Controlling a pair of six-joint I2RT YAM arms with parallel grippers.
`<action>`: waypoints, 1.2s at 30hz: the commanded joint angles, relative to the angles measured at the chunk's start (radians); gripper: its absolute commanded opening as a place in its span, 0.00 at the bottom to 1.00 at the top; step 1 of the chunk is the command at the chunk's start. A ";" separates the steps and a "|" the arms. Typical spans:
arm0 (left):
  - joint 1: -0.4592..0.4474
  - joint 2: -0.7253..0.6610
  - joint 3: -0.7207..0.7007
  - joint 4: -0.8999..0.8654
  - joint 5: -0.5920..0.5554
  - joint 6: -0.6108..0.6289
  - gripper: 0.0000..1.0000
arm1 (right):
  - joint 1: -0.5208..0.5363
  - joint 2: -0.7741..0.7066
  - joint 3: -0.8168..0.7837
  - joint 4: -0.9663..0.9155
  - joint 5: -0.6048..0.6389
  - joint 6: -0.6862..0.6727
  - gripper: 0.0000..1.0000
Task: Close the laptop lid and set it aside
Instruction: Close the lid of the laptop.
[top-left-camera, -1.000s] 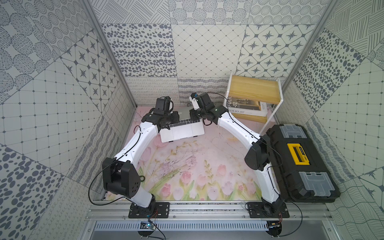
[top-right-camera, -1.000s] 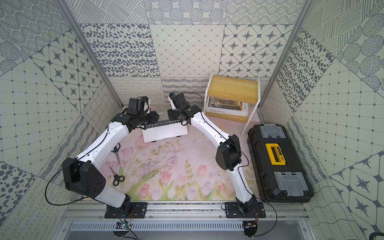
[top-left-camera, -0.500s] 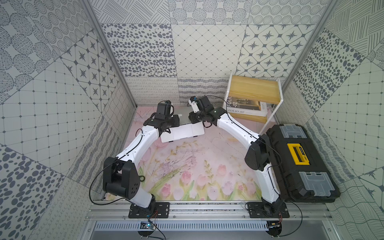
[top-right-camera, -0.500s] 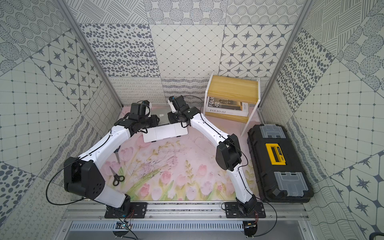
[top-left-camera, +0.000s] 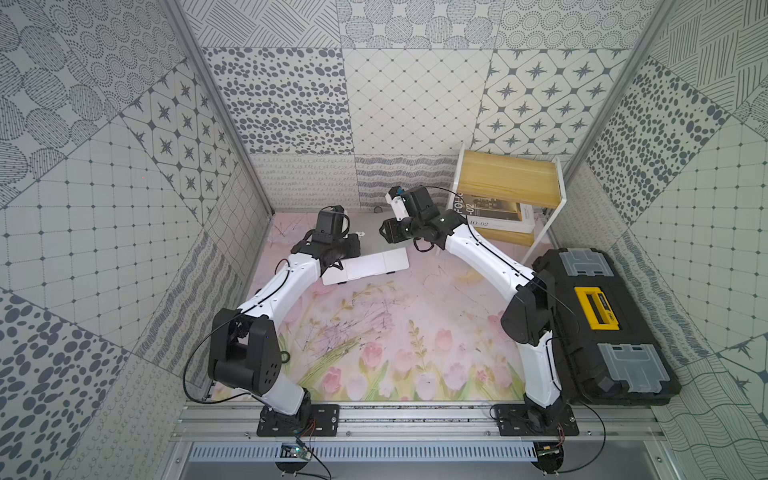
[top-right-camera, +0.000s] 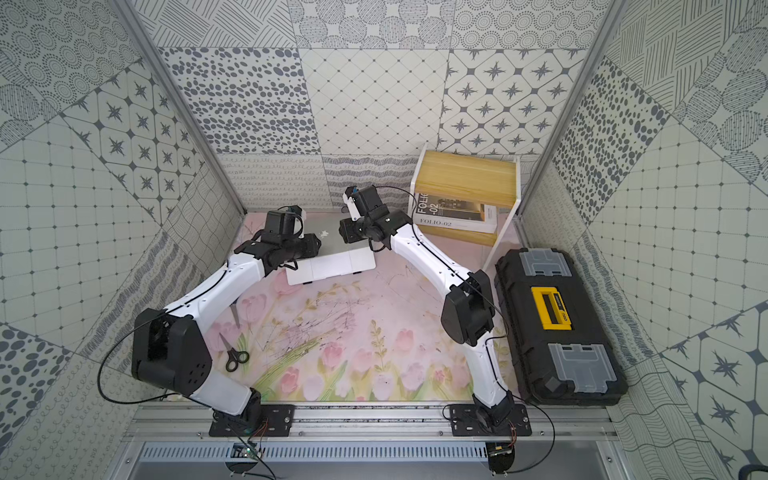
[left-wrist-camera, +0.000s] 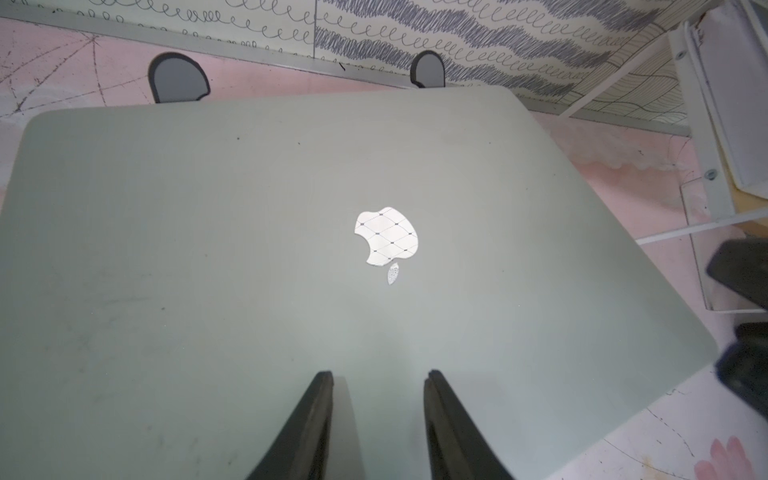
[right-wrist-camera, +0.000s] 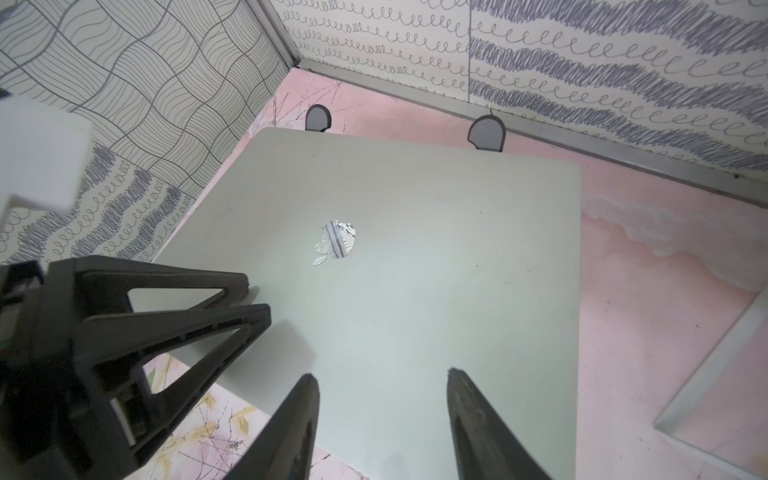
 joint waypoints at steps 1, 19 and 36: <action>0.000 0.011 -0.014 -0.041 0.003 0.011 0.40 | -0.001 0.022 -0.016 0.026 -0.004 -0.013 0.53; 0.000 -0.037 -0.061 -0.017 -0.014 0.001 0.45 | -0.002 0.074 -0.056 0.034 0.020 -0.026 0.57; 0.010 -0.117 -0.147 0.046 -0.054 -0.014 0.49 | -0.005 0.117 -0.081 0.064 0.008 -0.018 0.60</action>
